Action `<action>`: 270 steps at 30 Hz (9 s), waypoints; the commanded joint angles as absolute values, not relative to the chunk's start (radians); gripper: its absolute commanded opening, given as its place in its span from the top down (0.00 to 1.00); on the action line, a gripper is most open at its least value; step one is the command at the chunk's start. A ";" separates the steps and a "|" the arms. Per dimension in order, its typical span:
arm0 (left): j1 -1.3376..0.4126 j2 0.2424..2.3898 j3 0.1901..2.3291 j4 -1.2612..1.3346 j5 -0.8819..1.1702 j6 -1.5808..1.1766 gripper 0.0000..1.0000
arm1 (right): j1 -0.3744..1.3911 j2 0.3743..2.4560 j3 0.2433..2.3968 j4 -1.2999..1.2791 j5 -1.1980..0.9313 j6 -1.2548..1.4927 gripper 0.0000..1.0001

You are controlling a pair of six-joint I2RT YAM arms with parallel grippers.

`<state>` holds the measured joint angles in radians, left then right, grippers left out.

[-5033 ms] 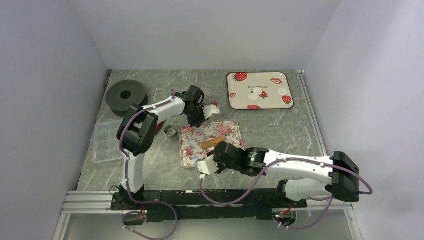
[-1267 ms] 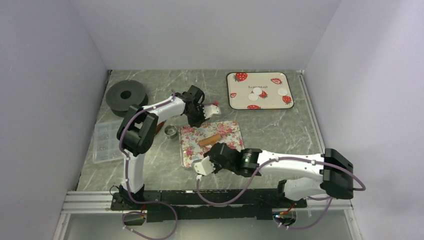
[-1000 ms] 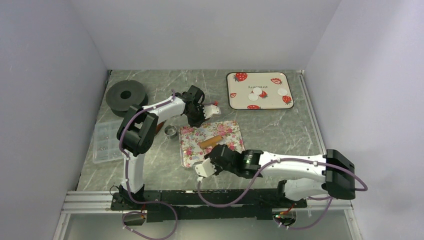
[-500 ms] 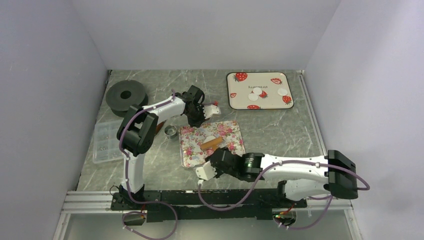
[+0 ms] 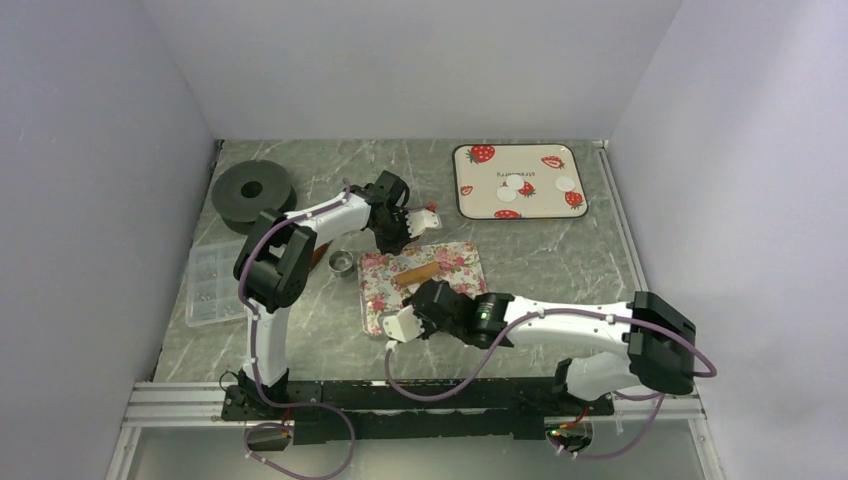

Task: Roll out the dumpling wrappers from the dough
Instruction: Flatten out the dough on the work surface.

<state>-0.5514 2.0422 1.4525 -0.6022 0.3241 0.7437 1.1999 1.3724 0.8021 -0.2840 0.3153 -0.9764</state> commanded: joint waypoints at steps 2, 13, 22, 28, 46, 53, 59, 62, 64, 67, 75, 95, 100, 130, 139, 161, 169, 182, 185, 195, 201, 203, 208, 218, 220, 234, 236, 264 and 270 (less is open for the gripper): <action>-0.568 2.155 1.387 -0.650 0.267 0.755 1.00 | 1.291 1.307 0.712 -0.617 0.227 -0.812 1.00; -0.568 2.156 1.386 -0.654 0.268 0.755 1.00 | 1.223 1.398 0.746 -0.509 0.222 -0.924 1.00; -0.568 2.157 1.384 -0.650 0.268 0.756 1.00 | 1.268 1.353 0.717 -0.599 0.247 -0.871 1.00; -0.568 2.163 1.391 -0.654 0.270 0.755 1.00 | 1.315 1.311 0.687 -0.636 0.257 -0.820 1.00; -0.568 2.165 1.386 -0.653 0.267 0.755 1.00 | 1.381 1.313 0.718 -0.678 0.268 -0.755 1.00; -0.568 2.168 1.387 -0.655 0.264 0.756 1.00 | 1.320 1.337 0.705 -0.594 0.271 -0.843 1.00; -0.568 2.160 1.381 -0.653 0.258 0.759 1.00 | 1.237 1.395 0.773 -0.577 0.265 -0.928 1.00; -0.568 2.154 1.380 -0.652 0.259 0.761 1.00 | 1.276 1.337 0.761 -0.635 0.269 -0.867 1.00; -0.568 2.155 1.384 -0.653 0.261 0.761 1.00 | 1.313 1.286 0.741 -0.682 0.286 -0.816 1.00; -0.568 2.161 1.392 -0.656 0.269 0.759 1.00 | 1.349 1.208 0.763 -0.767 0.307 -0.739 1.00; -0.568 2.158 1.387 -0.658 0.276 0.759 1.00 | 1.235 1.134 0.957 -0.647 0.305 -0.847 1.00; -0.574 2.151 1.379 -0.657 0.276 0.767 1.00 | 1.134 1.340 0.817 -0.526 0.208 -1.000 1.00; -0.574 2.159 1.384 -0.659 0.278 0.766 1.00 | 1.139 1.301 0.775 -0.515 0.198 -0.968 1.00; -0.579 2.153 1.379 -0.661 0.278 0.775 1.00 | 1.215 1.320 0.752 -0.591 0.259 -0.930 1.00; -0.580 2.154 1.381 -0.665 0.273 0.773 1.00 | 1.198 1.338 0.753 -0.541 0.256 -0.957 1.00; -0.589 2.163 1.389 -0.672 0.272 0.772 1.00 | 1.153 1.396 0.806 -0.492 0.241 -1.006 1.00; -0.594 2.152 1.379 -0.665 0.260 0.778 1.00 | 1.205 1.303 0.761 -0.610 0.267 -0.914 1.00; -0.595 2.151 1.375 -0.666 0.259 0.779 1.00 | 1.142 1.427 0.832 -0.469 0.246 -1.013 1.00; -0.595 2.151 1.376 -0.666 0.255 0.780 1.00 | 1.149 1.406 0.826 -0.502 0.236 -0.993 1.00; -0.595 2.157 1.379 -0.664 0.257 0.781 1.00 | 1.202 1.272 0.710 -0.570 0.268 -0.917 1.00; -0.594 2.156 1.379 -0.667 0.254 0.779 1.00 | 1.133 1.416 0.816 -0.465 0.261 -1.002 1.00; -0.595 2.154 1.377 -0.666 0.254 0.780 1.00 | 1.134 1.421 0.821 -0.477 0.253 -0.997 1.00; -0.595 2.154 1.378 -0.664 0.255 0.782 1.00 | 1.185 1.325 0.743 -0.580 0.282 -0.906 1.00; -0.595 2.157 1.375 -0.662 0.249 0.783 1.00 | 1.162 1.329 0.767 -0.537 0.293 -0.931 1.00; -0.595 2.154 1.367 -0.657 0.246 0.787 1.00 | 1.146 1.353 0.787 -0.499 0.280 -0.978 1.00; -0.598 2.160 1.381 -0.665 0.252 0.783 1.00 | 1.204 1.281 0.749 -0.627 0.324 -0.910 1.00; -0.600 2.158 1.378 -0.664 0.249 0.784 1.00 | 1.184 1.302 0.746 -0.578 0.313 -0.954 1.00; -0.601 2.161 1.374 -0.663 0.240 0.785 1.00 | 1.119 1.457 0.803 -0.473 0.247 -1.014 1.00; -0.604 2.166 1.381 -0.666 0.247 0.782 1.00 | 1.209 1.345 0.757 -0.578 0.297 -0.908 1.00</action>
<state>-0.5674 2.0449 1.4528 -0.5621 0.2375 0.7647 1.1473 1.3834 0.8127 -0.3058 0.3508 -1.0199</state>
